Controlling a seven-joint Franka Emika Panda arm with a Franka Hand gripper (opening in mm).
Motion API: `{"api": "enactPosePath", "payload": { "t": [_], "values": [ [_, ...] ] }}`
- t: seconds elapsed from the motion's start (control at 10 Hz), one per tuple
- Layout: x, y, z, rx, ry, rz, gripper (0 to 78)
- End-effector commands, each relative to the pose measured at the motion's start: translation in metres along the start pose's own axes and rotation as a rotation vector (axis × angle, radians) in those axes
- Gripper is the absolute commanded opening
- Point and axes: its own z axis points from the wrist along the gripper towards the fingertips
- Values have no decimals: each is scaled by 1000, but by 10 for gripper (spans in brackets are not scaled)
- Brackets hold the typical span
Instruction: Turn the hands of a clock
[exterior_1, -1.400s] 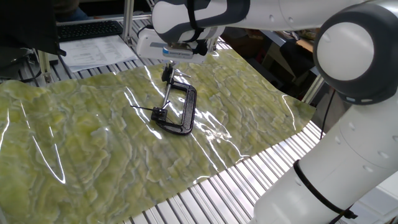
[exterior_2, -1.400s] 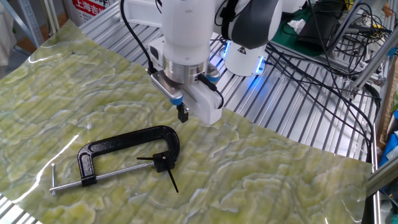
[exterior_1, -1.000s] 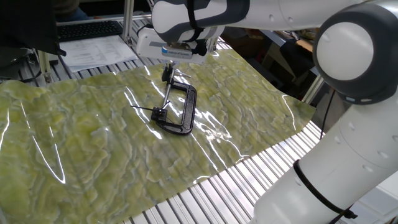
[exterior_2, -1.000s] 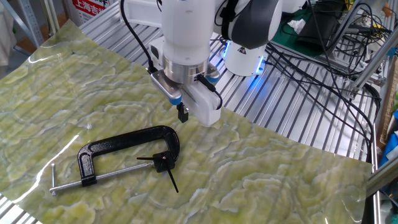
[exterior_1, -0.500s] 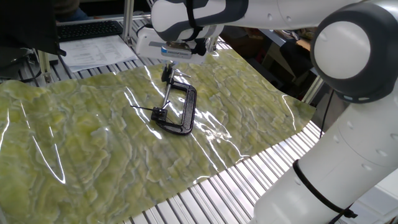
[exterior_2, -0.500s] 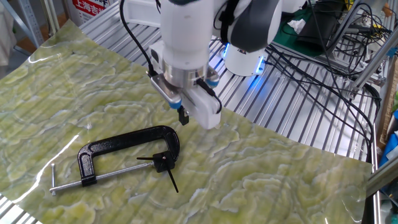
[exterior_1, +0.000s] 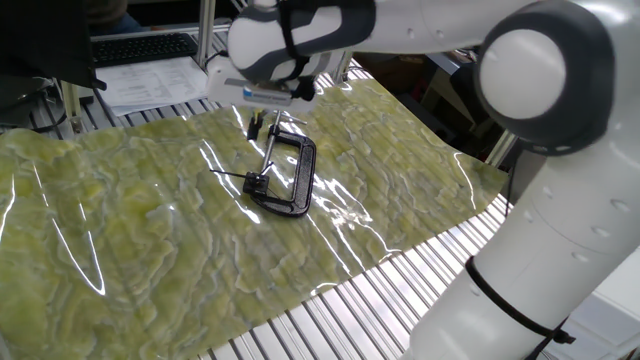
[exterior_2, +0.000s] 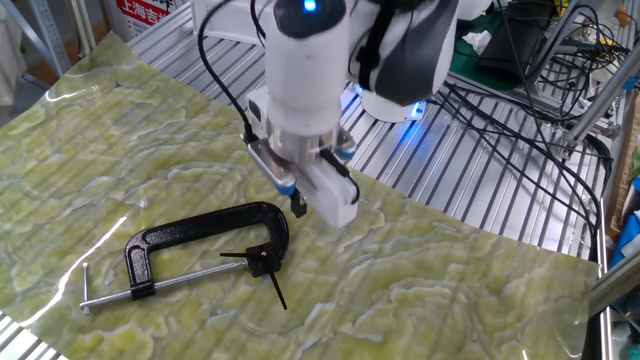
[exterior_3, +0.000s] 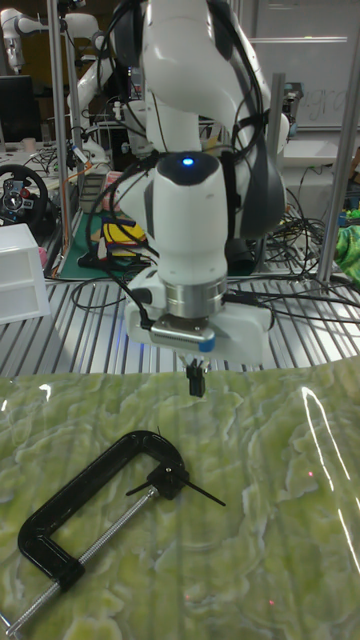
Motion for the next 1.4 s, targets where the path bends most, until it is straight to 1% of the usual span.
{"api": "enactPosePath", "payload": {
  "t": [0.1,0.2,0.4,0.5,0.8,0.9,1.0,1.1,1.4],
  "values": [
    [-10,9,19,-3,-10,2,0],
    [-17,11,35,-4,-10,6,0],
    [-19,14,46,-2,-9,15,0],
    [-20,17,55,-1,-9,19,0],
    [-22,21,73,-4,-10,17,0],
    [-22,21,76,-5,-14,17,0],
    [-23,22,84,-8,-22,17,0],
    [-23,23,88,-9,-26,17,0],
    [-24,23,97,-8,-24,23,0]
  ]
}}
